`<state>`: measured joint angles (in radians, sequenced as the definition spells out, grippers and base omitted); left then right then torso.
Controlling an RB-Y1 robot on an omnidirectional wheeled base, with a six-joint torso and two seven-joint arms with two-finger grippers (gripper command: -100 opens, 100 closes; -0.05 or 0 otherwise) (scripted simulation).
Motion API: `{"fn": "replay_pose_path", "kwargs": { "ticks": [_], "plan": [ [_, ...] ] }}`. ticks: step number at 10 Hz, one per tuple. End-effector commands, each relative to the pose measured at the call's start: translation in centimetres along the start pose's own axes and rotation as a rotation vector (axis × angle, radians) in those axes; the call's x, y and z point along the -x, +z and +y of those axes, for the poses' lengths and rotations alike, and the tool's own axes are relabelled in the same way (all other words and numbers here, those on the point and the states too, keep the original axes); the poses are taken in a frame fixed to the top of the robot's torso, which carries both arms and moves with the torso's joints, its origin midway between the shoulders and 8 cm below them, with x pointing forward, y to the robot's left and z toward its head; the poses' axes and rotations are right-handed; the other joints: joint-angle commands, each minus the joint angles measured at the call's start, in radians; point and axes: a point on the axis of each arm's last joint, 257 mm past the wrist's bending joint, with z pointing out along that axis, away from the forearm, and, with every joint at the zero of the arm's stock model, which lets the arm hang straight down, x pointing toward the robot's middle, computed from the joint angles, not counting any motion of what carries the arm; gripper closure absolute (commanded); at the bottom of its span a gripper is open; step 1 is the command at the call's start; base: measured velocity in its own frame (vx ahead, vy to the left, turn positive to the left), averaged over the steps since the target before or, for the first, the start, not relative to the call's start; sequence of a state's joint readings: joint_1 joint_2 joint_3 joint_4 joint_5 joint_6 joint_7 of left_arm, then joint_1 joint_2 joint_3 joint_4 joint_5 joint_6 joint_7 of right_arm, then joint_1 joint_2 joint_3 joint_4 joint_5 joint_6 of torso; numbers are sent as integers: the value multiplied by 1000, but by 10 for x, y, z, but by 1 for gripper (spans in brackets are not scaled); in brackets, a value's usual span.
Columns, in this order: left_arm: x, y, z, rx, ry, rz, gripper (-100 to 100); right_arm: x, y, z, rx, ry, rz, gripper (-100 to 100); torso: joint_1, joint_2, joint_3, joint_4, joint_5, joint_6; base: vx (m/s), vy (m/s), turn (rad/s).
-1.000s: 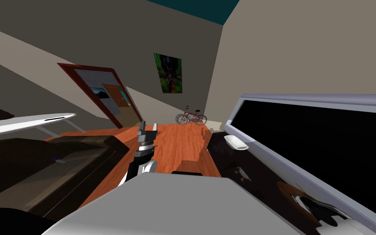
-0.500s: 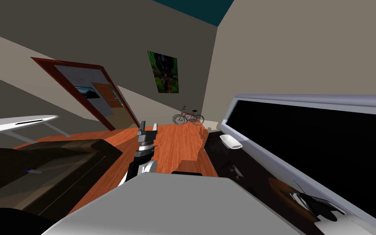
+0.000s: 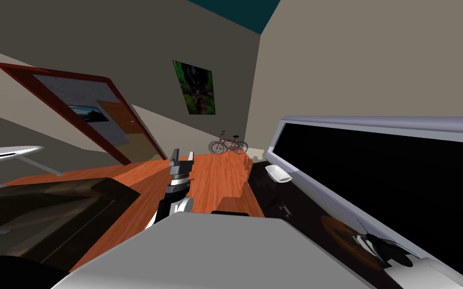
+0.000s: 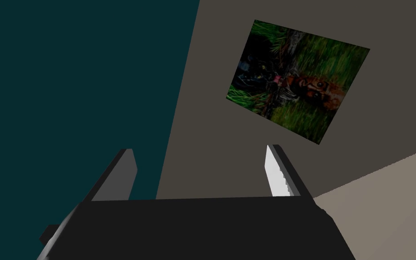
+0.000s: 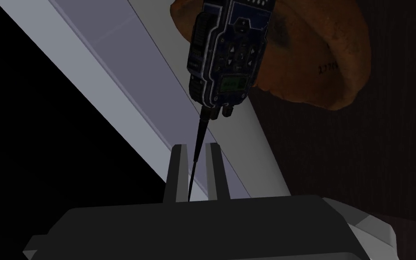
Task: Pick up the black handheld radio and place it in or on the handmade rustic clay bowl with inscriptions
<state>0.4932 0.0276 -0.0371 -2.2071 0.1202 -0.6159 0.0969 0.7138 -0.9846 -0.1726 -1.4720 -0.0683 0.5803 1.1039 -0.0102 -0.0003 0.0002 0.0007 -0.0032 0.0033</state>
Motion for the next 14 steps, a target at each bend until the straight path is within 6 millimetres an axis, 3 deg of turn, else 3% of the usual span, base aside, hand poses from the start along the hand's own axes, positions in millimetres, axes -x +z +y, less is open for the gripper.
{"fn": "replay_pose_path", "kwargs": {
  "ticks": [1,3,4,8,9,10,14],
  "plan": [
    [0,0,0,0,0,0,0,2,-4,8,24,-22,9,100,0,0,0,0,0,0,55,-117,-122],
    [0,0,0,0,0,0,0,3,-4,9,29,-22,7,100,-2,0,0,-1,0,1,38,-90,-87],
    [0,0,0,0,0,0,0,2,-4,9,29,-24,10,-100,1,1,0,0,0,-1,3,-11,5],
    [0,0,0,0,0,0,0,2,-4,8,29,-23,10,-100,6,3,1,0,1,-1,0,0,0],
    [0,0,0,0,0,0,0,2,-4,8,29,-23,10,0,6,3,1,0,1,-1,0,0,0],
    [0,0,0,0,0,0,0,14,-10,1,28,-29,2,-100,6,3,1,0,1,-1,5,0,-90],
    [0,0,0,0,0,0,0,38,-22,-10,34,-46,-15,-100,7,2,1,0,1,-1,10,4,-67]
  ]
}}
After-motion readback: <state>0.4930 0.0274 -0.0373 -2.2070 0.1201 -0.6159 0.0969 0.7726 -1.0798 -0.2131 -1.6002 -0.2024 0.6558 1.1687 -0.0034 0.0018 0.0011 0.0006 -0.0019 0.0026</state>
